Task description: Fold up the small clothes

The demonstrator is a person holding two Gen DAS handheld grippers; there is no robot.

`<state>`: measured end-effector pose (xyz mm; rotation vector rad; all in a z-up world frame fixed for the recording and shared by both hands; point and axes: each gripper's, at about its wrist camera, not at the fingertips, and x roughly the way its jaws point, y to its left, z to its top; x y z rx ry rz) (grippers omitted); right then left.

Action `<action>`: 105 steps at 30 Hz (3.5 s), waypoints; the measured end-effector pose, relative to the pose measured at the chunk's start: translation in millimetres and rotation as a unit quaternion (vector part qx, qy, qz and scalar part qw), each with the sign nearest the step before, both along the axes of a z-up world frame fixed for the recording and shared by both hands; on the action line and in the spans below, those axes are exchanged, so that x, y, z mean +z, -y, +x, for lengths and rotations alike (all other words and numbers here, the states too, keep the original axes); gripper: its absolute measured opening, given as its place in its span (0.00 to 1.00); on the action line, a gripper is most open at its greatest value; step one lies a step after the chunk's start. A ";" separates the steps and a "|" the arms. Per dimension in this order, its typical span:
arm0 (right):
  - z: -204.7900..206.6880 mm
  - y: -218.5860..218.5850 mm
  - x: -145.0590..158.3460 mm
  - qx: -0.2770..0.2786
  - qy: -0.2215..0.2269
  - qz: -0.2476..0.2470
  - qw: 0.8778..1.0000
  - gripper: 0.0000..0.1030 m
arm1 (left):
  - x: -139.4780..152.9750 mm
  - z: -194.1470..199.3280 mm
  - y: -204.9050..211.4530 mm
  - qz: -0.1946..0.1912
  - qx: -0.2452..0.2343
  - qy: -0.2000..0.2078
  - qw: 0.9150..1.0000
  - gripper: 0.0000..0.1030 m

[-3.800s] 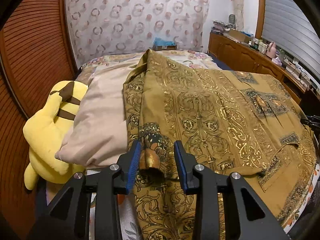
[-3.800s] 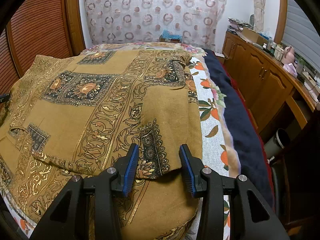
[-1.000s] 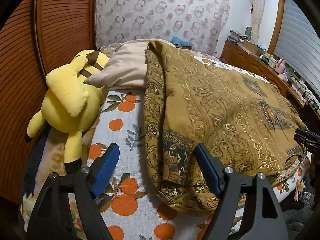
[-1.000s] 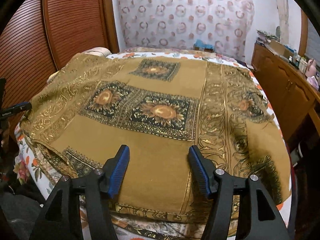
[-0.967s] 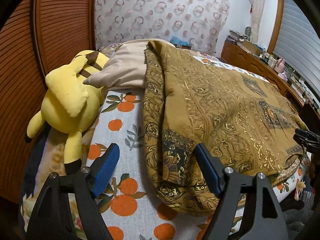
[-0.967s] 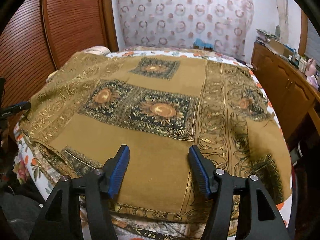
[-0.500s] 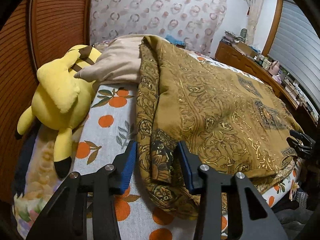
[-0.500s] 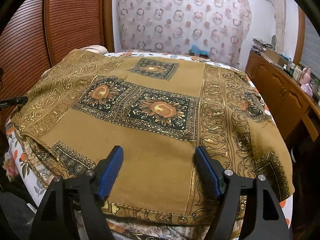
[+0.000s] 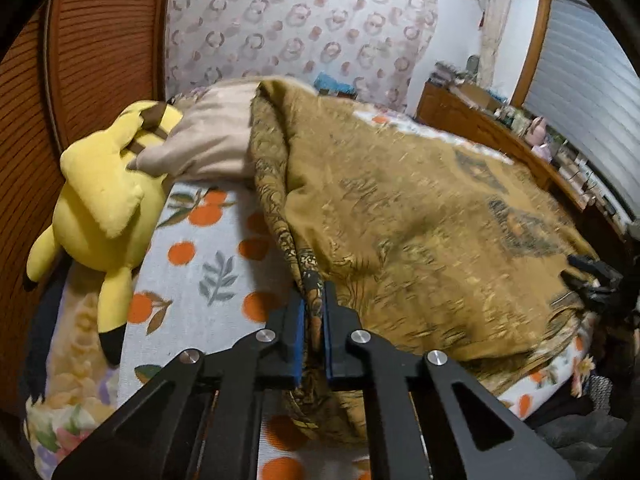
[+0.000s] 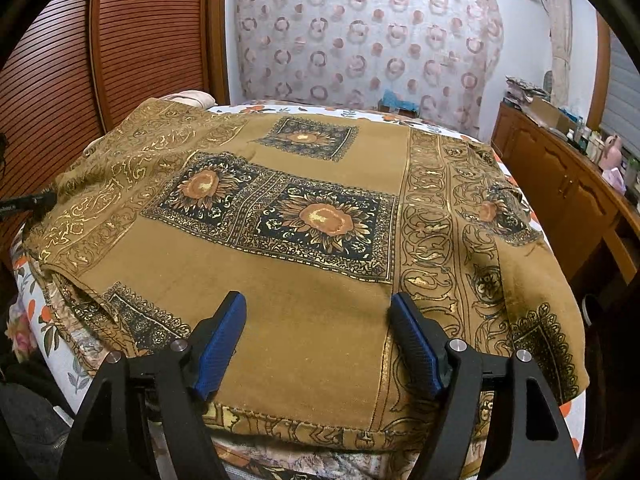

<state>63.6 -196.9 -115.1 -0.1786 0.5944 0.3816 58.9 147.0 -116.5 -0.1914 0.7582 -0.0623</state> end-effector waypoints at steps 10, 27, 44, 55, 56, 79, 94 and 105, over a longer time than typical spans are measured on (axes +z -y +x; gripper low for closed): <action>-0.5 -0.6 0.5 0.001 0.000 0.000 1.000 0.74 | 62.7 6.8 31.7 -0.013 -0.038 0.084 0.996 0.08; -7.2 25.7 21.4 -0.007 0.003 0.028 1.000 0.74 | 130.4 52.3 121.9 -0.016 -0.134 0.147 0.980 0.07; -34.2 92.0 42.9 -0.069 0.037 0.068 0.995 0.74 | 188.9 63.7 237.2 -0.016 -0.271 0.171 0.947 0.08; -33.4 101.9 39.2 -0.079 0.035 0.083 0.993 0.74 | 152.0 69.8 251.3 0.001 -0.259 0.115 0.959 0.27; -33.2 101.4 39.8 -0.078 0.035 0.084 0.993 0.74 | 150.0 70.1 247.1 -0.004 -0.255 0.111 0.960 0.35; 30.0 58.0 36.2 -0.026 -0.003 0.042 0.999 0.74 | 87.5 57.8 194.0 0.002 -0.196 0.059 0.979 0.79; 54.5 38.5 33.4 0.006 -0.031 0.001 0.999 0.66 | 63.9 63.5 185.1 0.017 -0.150 0.064 0.987 0.79; 59.4 25.4 31.9 0.015 -0.031 -0.009 0.999 0.21 | 47.0 63.1 191.9 0.028 -0.131 0.076 0.988 0.79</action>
